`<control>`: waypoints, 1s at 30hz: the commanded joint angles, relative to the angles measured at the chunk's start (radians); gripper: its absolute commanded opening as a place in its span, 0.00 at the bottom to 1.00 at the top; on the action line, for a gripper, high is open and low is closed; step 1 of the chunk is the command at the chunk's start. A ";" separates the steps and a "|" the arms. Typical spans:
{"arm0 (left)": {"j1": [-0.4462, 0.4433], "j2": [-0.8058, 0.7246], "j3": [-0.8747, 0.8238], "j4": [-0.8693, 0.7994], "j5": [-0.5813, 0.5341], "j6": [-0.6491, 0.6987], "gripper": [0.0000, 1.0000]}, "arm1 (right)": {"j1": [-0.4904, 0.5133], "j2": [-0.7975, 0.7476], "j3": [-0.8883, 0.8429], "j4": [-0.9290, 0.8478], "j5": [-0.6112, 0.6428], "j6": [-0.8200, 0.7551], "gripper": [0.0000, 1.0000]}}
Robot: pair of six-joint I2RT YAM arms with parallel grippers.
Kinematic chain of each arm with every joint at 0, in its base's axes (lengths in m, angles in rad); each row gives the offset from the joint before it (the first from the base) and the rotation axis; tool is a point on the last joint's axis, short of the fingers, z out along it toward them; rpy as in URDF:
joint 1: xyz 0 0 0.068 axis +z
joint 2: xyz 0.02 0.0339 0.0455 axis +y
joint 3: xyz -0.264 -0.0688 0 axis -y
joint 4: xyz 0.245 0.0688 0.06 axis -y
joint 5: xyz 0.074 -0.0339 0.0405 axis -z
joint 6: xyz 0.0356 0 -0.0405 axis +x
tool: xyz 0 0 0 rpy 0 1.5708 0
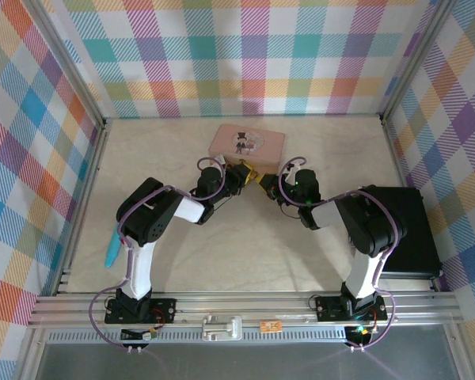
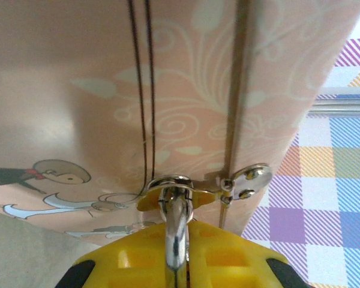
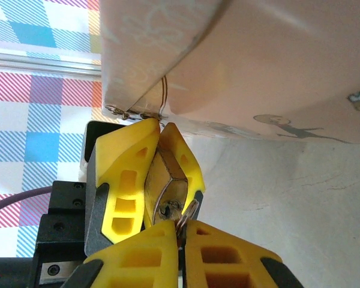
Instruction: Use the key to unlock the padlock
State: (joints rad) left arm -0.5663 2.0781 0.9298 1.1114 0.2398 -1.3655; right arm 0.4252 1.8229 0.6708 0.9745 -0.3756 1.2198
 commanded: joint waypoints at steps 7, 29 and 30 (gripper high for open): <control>-0.014 0.023 -0.041 0.159 0.090 -0.014 0.00 | 0.004 -0.042 0.055 -0.039 0.031 -0.014 0.10; 0.016 0.046 0.053 0.263 0.320 0.252 0.00 | 0.069 -0.060 -0.074 0.324 -0.061 0.981 0.00; 0.016 0.046 0.056 0.263 0.323 0.254 0.00 | 0.072 -0.052 -0.067 0.333 -0.062 0.985 0.00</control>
State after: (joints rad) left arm -0.5354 2.1265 0.9424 1.3167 0.4862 -1.1927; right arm 0.4419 1.7561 0.5850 1.0698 -0.3809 1.9377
